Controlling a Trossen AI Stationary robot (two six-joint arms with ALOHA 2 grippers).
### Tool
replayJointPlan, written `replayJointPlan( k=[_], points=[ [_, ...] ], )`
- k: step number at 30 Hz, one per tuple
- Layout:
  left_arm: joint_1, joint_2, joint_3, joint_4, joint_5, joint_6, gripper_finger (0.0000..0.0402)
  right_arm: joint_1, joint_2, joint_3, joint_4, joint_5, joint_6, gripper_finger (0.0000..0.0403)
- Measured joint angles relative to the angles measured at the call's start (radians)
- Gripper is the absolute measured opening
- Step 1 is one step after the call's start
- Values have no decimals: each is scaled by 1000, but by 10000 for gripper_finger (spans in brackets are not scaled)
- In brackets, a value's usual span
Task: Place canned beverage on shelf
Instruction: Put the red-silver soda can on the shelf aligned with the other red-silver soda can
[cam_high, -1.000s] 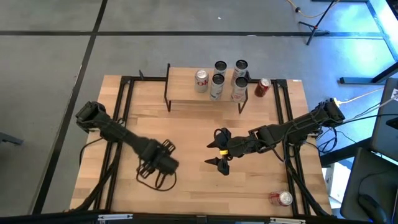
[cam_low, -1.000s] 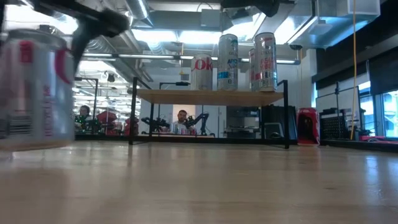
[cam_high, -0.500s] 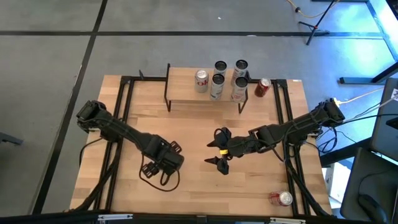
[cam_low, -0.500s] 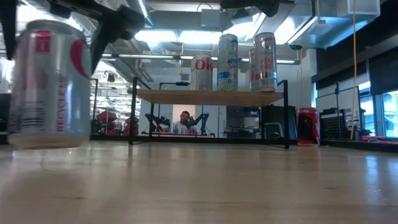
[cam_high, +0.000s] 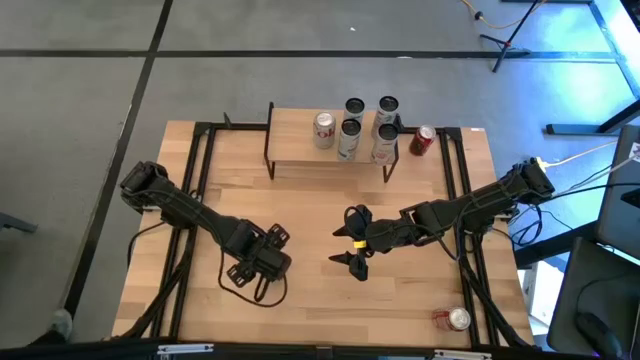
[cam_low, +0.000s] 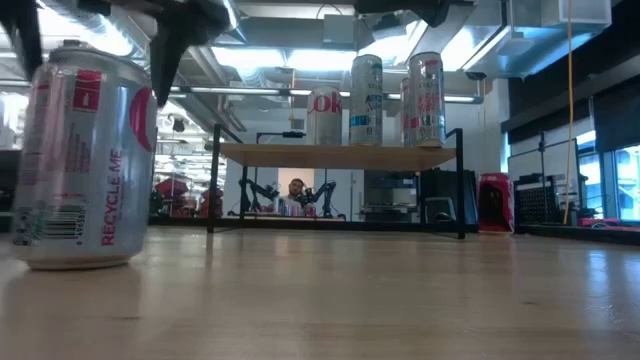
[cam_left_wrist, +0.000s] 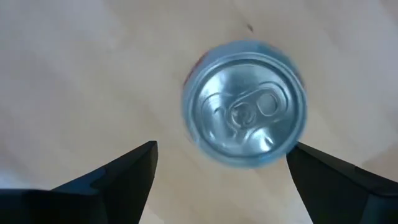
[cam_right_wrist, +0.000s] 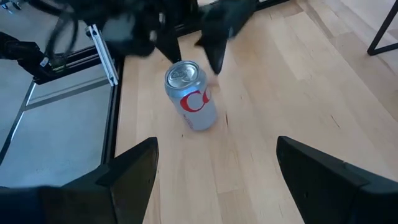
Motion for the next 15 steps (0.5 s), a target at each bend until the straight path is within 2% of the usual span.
replayJointPlan(
  k=[3, 6, 11, 15],
  points=[
    [-1, -35, 44, -42, -9, -154, 341, 0, 0, 0, -2, -29, -1, 312],
    [-5, -96, 72, -53, 1, -384, 341, 0, -2, 0, -24, -81, -7, 312],
    [-46, -195, 73, -8, -21, -903, 341, 0, -55, 0, -116, -149, -70, 312],
    [-96, -221, 73, 90, -124, -1266, 341, 0, -119, 0, -248, -101, -132, 312]
  ],
)
